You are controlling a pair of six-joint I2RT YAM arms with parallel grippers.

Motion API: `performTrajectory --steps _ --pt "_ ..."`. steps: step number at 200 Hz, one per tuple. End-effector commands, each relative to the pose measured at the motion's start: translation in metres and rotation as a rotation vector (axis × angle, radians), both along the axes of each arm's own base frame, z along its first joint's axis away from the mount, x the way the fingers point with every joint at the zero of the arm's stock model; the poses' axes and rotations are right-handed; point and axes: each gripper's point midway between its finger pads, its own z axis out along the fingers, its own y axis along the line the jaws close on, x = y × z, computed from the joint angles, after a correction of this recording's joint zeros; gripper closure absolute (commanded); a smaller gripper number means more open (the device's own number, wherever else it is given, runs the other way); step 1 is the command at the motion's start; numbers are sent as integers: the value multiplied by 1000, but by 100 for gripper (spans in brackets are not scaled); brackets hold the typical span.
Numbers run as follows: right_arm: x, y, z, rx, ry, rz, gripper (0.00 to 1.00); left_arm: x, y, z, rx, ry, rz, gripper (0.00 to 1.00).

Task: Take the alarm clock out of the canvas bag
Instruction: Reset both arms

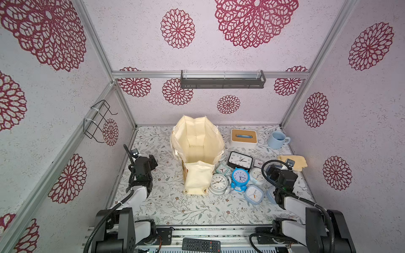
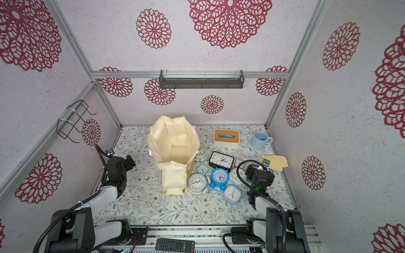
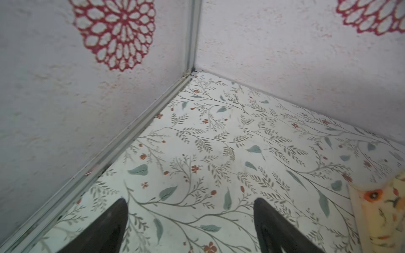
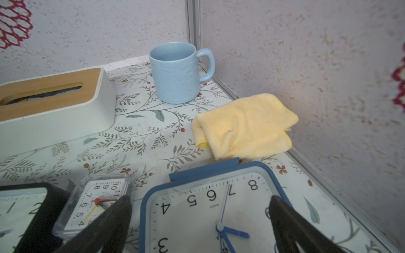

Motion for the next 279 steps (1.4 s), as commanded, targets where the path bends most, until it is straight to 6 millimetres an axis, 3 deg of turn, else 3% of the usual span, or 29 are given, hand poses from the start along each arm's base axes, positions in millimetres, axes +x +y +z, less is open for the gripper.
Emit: performTrajectory --steps 1,28,50,77,93,100,114,140,279 --pt "21 21 38 -11 -180 133 2 13 -21 20 144 -97 -107 6" --pt "32 48 34 -65 -178 303 1 9 -24 14 152 -120 -139 3" --pt "38 54 25 -80 -171 342 1 10 -26 14 137 -145 -208 2" --pt "43 52 10 -79 -136 320 1 13 -12 3 112 -175 -185 1" --pt "48 51 8 -73 -119 313 1 22 -15 -15 111 -141 -207 1" --pt "51 50 8 -77 -103 307 1 29 -13 -12 128 -163 -202 1" --pt "51 51 7 -84 -96 304 1 36 -6 -22 82 -61 -186 0" --pt "53 52 7 -96 -96 296 1 39 4 -21 55 -76 -167 1" --pt "54 52 5 -100 -80 292 1 39 2 -21 42 -71 -168 1"
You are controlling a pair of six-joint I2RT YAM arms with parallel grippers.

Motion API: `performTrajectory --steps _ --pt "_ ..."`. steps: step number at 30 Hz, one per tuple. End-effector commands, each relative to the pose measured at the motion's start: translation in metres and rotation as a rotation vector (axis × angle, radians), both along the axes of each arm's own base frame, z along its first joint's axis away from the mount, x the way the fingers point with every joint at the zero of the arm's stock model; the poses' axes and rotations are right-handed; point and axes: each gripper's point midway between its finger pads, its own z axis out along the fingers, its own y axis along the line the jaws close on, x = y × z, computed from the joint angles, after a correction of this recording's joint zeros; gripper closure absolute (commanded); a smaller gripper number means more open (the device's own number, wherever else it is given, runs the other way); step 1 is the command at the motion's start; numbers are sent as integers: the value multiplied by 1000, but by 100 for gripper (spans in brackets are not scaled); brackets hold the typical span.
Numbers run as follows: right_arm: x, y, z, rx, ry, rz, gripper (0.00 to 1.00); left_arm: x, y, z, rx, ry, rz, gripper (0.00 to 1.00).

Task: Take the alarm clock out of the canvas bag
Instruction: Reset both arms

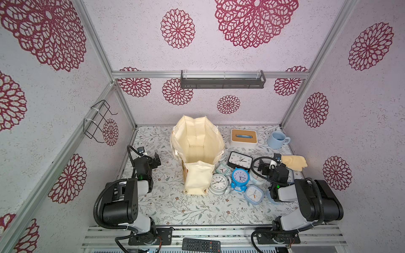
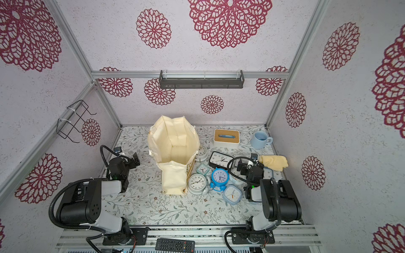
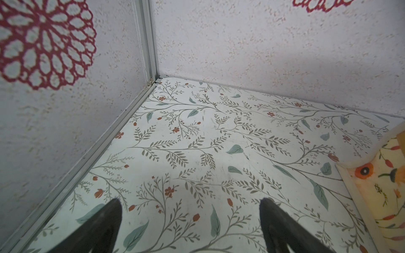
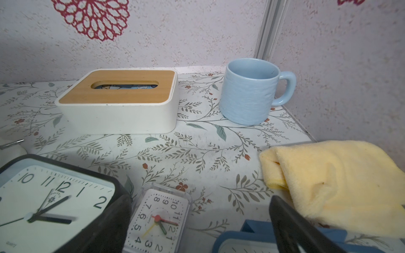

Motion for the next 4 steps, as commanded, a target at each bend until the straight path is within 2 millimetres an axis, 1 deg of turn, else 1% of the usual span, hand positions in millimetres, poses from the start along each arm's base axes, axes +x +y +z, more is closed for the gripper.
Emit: performTrajectory --steps 1,4 --pt "5 0 11 -12 -38 -3 1 2 -1 9 1 -27 -9 1" --pt "4 0 13 -14 -43 -5 1 2 -1 9 1 -29 -9 1"
